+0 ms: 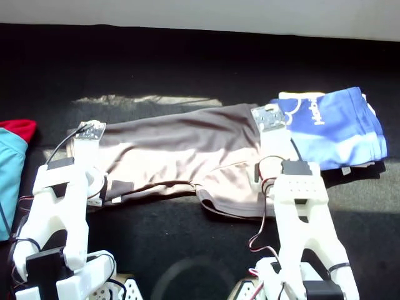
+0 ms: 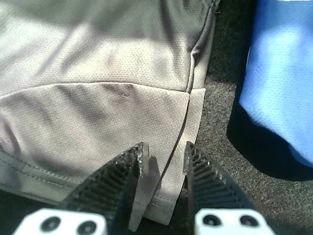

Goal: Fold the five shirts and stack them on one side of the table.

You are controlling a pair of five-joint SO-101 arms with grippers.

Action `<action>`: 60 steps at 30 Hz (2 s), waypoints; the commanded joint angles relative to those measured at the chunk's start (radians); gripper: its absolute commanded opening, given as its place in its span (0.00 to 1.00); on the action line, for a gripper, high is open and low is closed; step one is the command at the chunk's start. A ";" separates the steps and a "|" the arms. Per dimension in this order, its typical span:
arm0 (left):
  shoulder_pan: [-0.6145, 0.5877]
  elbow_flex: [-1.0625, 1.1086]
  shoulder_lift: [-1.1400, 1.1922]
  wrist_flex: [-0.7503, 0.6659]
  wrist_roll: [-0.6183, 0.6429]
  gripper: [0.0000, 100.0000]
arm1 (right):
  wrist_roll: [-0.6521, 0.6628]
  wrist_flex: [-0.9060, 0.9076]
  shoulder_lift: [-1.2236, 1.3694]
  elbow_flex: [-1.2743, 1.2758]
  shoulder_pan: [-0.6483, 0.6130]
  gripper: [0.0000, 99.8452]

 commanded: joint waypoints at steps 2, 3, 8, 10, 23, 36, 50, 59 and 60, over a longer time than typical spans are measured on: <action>0.005 0.005 0.005 -0.014 -0.002 0.01 | -0.012 -0.025 0.051 0.004 0.018 0.13; 0.005 0.005 0.005 -0.014 -0.002 0.01 | -0.012 -0.025 0.082 0.002 0.030 0.13; 0.004 0.005 0.005 -0.014 -0.002 0.01 | -0.012 -0.022 0.193 -0.051 0.079 0.13; 0.004 0.005 0.005 -0.014 -0.002 0.01 | -0.012 -0.022 0.203 -0.062 0.082 0.13; 0.004 0.005 0.005 -0.014 -0.002 0.01 | -0.012 -0.067 0.213 -0.059 -0.016 0.13; 0.004 0.005 0.005 -0.014 -0.002 0.01 | -0.011 -0.074 0.214 -0.051 -0.013 0.13; 0.004 0.005 0.005 -0.014 -0.002 0.01 | -0.012 -0.070 0.323 -0.088 -0.012 0.08; 0.004 0.005 0.005 -0.014 -0.002 0.01 | -0.012 -0.067 0.321 -0.143 0.082 0.02; 0.004 0.005 0.005 -0.014 -0.002 0.01 | -0.012 -0.067 0.321 -0.148 0.091 0.02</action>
